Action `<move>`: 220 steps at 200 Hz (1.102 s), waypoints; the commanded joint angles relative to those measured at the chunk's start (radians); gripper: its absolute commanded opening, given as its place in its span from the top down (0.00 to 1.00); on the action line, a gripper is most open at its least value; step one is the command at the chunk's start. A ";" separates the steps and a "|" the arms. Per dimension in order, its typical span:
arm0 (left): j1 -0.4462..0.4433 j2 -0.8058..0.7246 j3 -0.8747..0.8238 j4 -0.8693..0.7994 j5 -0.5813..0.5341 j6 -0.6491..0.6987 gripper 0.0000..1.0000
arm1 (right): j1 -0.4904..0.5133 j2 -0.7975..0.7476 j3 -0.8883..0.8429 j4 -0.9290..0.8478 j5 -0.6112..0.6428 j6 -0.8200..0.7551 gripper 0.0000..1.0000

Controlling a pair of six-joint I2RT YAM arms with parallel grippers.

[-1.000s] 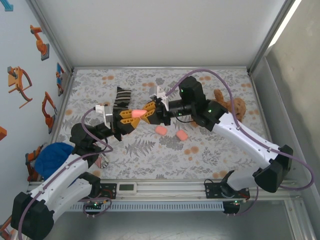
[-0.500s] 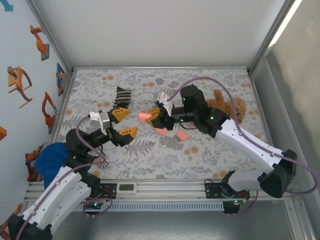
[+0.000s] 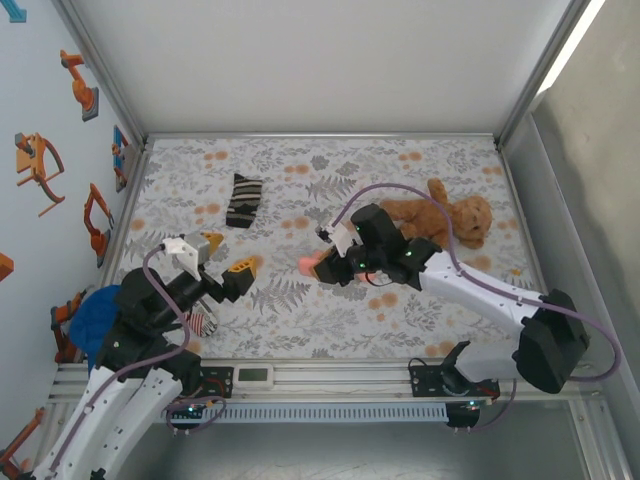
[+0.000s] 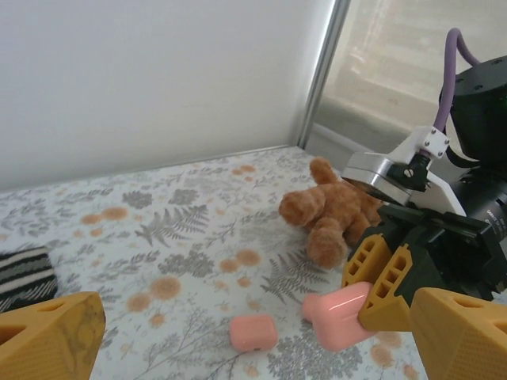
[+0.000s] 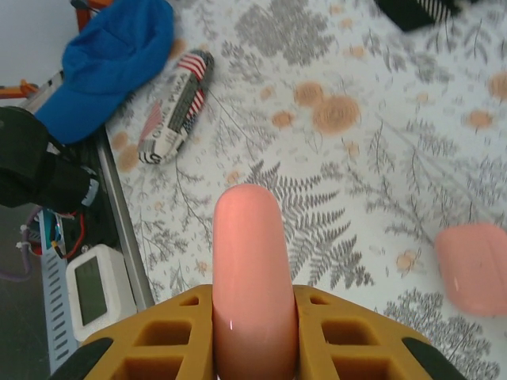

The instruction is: Insert the wireless bluetooth earbuds into the charging case

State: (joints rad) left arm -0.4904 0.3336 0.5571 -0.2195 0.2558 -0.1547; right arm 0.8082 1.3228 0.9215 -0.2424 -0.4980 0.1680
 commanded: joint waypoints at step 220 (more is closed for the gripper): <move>-0.008 -0.215 -0.036 -0.122 -0.260 0.006 0.04 | -0.003 0.312 -0.128 0.224 -0.131 0.196 0.80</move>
State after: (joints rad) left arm -0.4915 0.1272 0.5339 -0.3382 0.0097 -0.1539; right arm 0.8082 1.6161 0.8143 -0.0505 -0.6006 0.3454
